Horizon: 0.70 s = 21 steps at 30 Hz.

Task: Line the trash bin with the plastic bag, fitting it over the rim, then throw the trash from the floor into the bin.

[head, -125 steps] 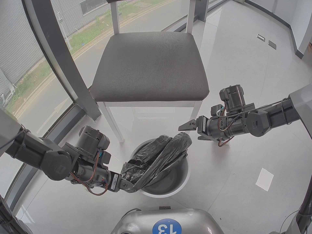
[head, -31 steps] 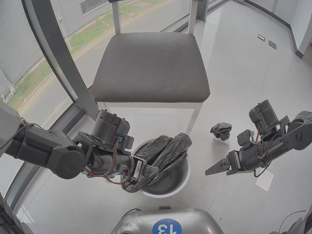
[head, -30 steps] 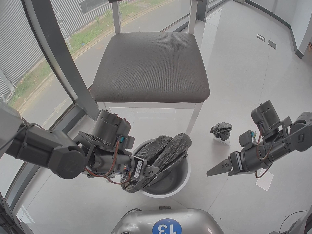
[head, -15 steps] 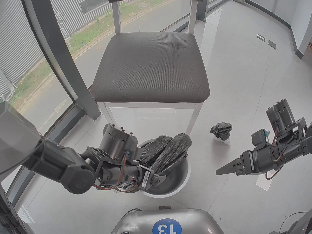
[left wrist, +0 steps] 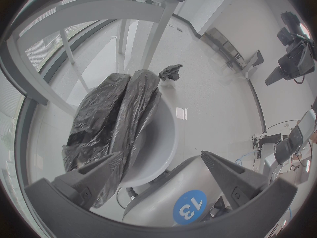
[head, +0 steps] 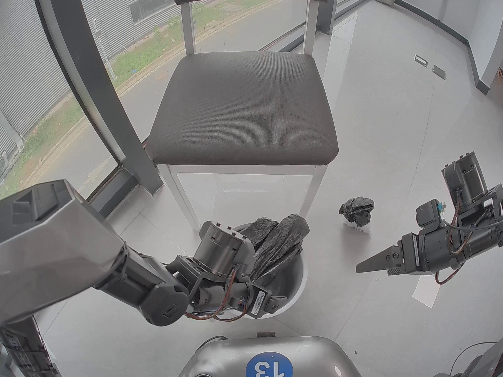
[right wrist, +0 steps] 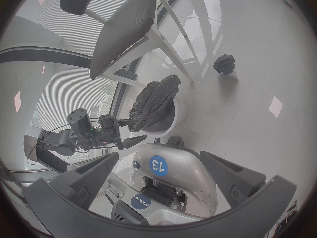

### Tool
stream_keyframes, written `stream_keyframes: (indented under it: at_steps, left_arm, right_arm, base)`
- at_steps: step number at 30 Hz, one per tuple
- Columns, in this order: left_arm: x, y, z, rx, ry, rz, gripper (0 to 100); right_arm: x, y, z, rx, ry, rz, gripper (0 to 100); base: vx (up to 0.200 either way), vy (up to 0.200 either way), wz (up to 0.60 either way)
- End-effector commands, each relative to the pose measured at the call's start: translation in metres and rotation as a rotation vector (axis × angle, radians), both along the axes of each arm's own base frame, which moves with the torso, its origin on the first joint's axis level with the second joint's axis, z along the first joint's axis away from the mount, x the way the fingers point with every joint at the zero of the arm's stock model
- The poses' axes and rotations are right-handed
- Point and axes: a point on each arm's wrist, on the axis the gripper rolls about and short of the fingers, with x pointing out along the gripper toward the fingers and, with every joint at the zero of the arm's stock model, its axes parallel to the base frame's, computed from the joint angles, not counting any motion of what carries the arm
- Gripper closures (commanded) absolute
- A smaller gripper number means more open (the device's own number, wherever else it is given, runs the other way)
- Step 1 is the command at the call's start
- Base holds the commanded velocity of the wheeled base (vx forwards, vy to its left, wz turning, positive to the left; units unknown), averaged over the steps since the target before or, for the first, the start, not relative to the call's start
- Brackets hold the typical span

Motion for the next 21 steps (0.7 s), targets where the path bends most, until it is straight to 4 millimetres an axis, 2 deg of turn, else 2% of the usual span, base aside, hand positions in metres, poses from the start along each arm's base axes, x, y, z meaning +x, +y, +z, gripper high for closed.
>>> stream_keyframes:
  at_steps: [1, 12, 18, 21]
  left_arm:
    - [0.007, -0.009, -0.015, 0.007, 0.009, -0.003, 0]
    - [0.009, -0.017, -0.023, 0.013, 0.021, -0.012, 0]
    - [0.012, -0.02, -0.02, -0.005, 0.006, -0.009, 0]
    - [0.014, -0.021, -0.012, -0.047, -0.012, 0.016, 0]
  right_arm:
    - [-0.001, 0.0, 0.003, 0.006, -0.011, 0.0, 0]
    - [-0.004, -0.005, 0.005, 0.009, -0.018, -0.013, 0]
    - [-0.009, -0.007, 0.01, 0.017, -0.037, -0.014, 0]
    - [-0.013, -0.008, 0.009, 0.018, -0.039, -0.014, 0]
  base:
    - [0.0, 0.0, 0.0]
    - [0.0, 0.0, 0.0]
    - [0.0, 0.0, 0.0]
    - [0.0, 0.0, 0.0]
